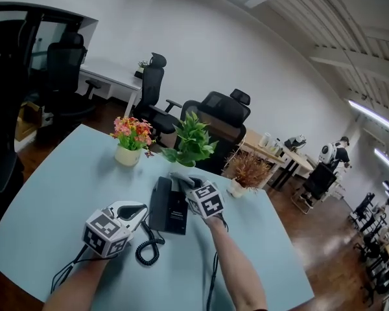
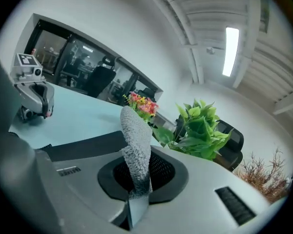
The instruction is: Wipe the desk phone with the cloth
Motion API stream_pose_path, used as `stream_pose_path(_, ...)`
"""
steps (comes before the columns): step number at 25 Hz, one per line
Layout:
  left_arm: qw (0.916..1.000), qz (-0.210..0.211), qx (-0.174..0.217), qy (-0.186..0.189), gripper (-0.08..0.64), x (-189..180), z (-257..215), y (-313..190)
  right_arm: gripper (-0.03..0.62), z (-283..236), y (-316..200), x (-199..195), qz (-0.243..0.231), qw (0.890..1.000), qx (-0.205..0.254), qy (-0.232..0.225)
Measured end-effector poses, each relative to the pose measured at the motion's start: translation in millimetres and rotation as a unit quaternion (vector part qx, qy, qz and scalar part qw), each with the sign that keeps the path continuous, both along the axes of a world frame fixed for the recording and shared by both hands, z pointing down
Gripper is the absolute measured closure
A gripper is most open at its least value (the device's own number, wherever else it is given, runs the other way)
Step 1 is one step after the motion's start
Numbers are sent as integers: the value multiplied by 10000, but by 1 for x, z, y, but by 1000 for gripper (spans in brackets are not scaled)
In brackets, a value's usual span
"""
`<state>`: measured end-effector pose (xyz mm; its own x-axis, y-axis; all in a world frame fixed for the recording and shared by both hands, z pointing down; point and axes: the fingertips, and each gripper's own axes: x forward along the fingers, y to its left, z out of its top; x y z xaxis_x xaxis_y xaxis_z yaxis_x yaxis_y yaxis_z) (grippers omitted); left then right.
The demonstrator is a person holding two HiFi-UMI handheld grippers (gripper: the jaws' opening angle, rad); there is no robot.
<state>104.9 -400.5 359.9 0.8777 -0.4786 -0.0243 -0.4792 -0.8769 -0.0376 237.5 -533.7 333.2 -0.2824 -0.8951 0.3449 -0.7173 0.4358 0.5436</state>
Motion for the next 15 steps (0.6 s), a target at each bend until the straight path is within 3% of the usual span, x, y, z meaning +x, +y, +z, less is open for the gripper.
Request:
stream_pose_path(8,10000,39,26,-30,565,-1,1,-2,598,36,39,-17,-548,9950,-595,586)
stream_pose_path(15,10000,43,20,-17,565,0,1,2,598,79,116,-32,-1204,9801,-1233,985)
